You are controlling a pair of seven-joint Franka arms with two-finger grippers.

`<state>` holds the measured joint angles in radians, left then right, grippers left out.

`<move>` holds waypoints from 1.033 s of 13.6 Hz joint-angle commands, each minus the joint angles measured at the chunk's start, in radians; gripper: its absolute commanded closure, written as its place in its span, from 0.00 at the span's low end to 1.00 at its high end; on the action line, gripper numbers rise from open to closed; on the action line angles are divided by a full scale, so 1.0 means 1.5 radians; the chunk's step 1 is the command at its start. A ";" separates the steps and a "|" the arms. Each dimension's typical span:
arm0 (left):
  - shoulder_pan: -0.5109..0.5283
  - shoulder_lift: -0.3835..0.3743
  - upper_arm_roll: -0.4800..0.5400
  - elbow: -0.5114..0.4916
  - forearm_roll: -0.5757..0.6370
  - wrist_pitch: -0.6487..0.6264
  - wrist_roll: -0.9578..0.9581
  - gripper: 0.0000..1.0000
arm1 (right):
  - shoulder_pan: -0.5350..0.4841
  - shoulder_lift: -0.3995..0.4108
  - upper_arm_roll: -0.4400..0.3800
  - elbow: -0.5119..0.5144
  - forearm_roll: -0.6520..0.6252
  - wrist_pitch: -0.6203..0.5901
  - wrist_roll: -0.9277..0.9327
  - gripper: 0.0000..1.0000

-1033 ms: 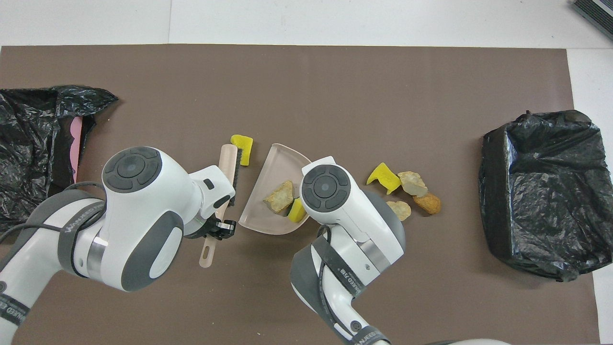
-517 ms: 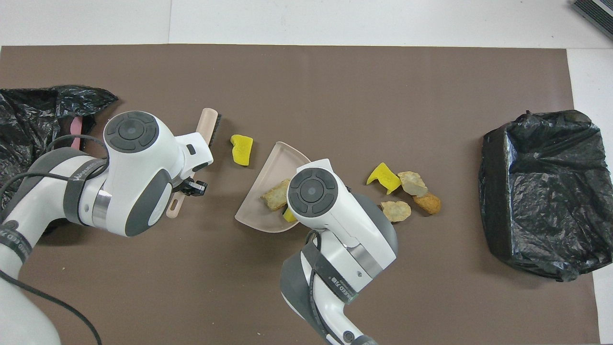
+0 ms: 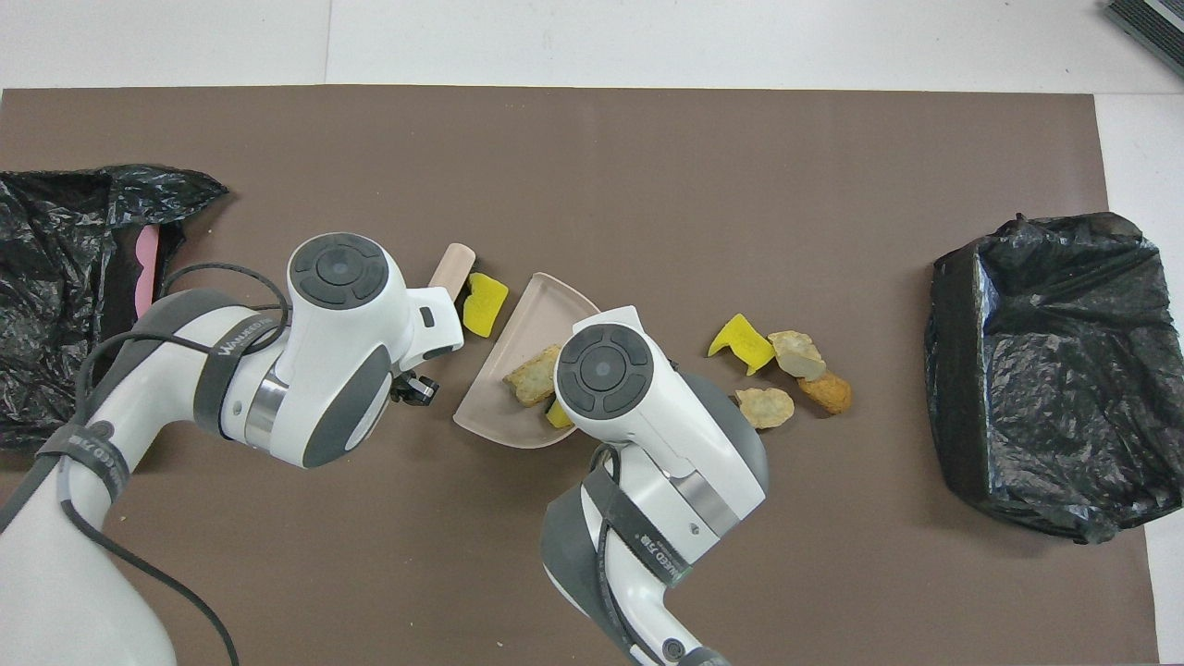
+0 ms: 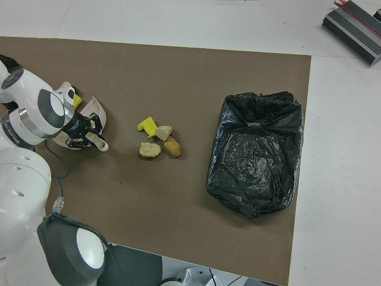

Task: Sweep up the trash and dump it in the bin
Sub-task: 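Sweep the yellow pieces into the dustpan with the left gripper's brush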

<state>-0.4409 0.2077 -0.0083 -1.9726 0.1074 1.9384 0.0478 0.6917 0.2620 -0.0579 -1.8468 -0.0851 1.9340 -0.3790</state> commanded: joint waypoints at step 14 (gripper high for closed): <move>-0.072 -0.098 0.015 -0.012 -0.045 -0.108 -0.302 1.00 | -0.057 -0.051 0.000 -0.001 -0.008 -0.003 -0.069 1.00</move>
<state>-0.5426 0.1109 0.0146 -1.9727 0.0522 1.8040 -0.3161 0.6533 0.2505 -0.0634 -1.8403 -0.0862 1.9356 -0.4346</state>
